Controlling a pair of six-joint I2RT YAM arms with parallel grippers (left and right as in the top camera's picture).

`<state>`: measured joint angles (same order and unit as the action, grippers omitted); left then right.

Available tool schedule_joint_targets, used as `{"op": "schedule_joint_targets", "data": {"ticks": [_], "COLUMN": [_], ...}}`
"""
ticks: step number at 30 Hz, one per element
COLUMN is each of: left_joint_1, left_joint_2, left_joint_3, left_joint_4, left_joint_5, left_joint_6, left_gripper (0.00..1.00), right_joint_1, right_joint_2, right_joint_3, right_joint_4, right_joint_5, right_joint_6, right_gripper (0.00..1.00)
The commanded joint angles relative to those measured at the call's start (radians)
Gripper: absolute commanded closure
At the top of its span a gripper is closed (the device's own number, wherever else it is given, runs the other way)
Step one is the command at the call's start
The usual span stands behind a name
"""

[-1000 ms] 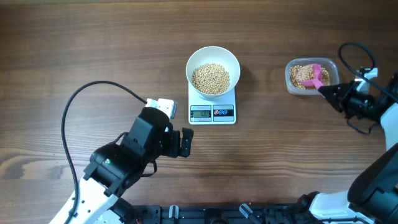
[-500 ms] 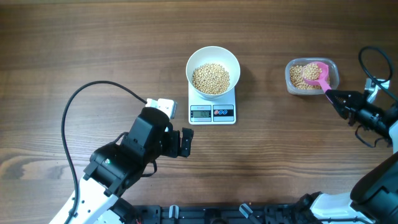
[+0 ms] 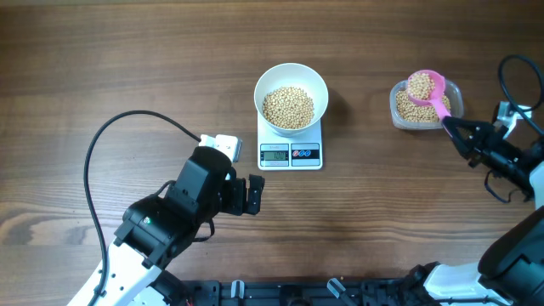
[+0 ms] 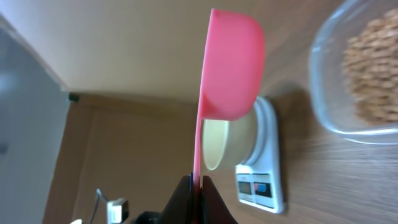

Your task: Scoop item into bowl and weigh 150g on scale

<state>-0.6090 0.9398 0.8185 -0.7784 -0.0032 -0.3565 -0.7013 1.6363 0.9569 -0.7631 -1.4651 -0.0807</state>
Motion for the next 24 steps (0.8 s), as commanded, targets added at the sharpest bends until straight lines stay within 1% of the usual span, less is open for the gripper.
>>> {"op": "schedule_joint_targets", "data": {"ticks": [1,5,8,11,13,15,16,17,19,24], "left_joint_1": [-0.003,-0.003,-0.003,-0.003,-0.003,-0.003,-0.003,-0.004,-0.003,-0.003], "left_joint_2": [0.003,0.003,0.003,0.003,0.003,0.003,0.003,0.003,0.003,0.003], "left_joint_3": [0.014,0.014,0.014,0.014,0.014,0.014,0.014,0.014,0.014,0.014], "left_joint_4": [0.003,0.003,0.003,0.003,0.003,0.003,0.003,0.003,0.003,0.003], "left_joint_5": [-0.017,-0.017,-0.017,-0.017,-0.017,-0.017,-0.017,-0.017,-0.017,-0.017], "left_joint_6": [0.012,0.012,0.012,0.012,0.012,0.012,0.012,0.012,0.012,0.012], "left_gripper": [0.0,0.0,0.0,0.0,0.0,0.0,0.0,0.0,0.0,0.0], "right_joint_1": [0.091,0.196,0.296,0.378,0.438,0.488,0.518,0.538,0.586,0.694], "right_joint_2": [0.011,0.009,-0.002,-0.02,-0.047,-0.074,-0.091,-0.1,-0.119,-0.129], "right_joint_3": [-0.006,-0.005,-0.005,-0.005,-0.005,-0.005,-0.005,-0.005,-0.005,-0.005], "right_joint_4": [-0.001,0.024,0.099,0.226,0.346,0.458,0.534,0.571,0.62,0.62], "right_joint_5": [-0.089,-0.089,-0.084,-0.041,0.051,0.098,0.119,0.139,0.201,0.37], "right_joint_6": [-0.013,0.049,0.131,0.263,0.393,0.485,0.554,0.589,0.623,0.603], "right_gripper": [0.96,0.96,0.95,0.96,0.96,0.96,0.96,0.96,0.96,0.96]}}
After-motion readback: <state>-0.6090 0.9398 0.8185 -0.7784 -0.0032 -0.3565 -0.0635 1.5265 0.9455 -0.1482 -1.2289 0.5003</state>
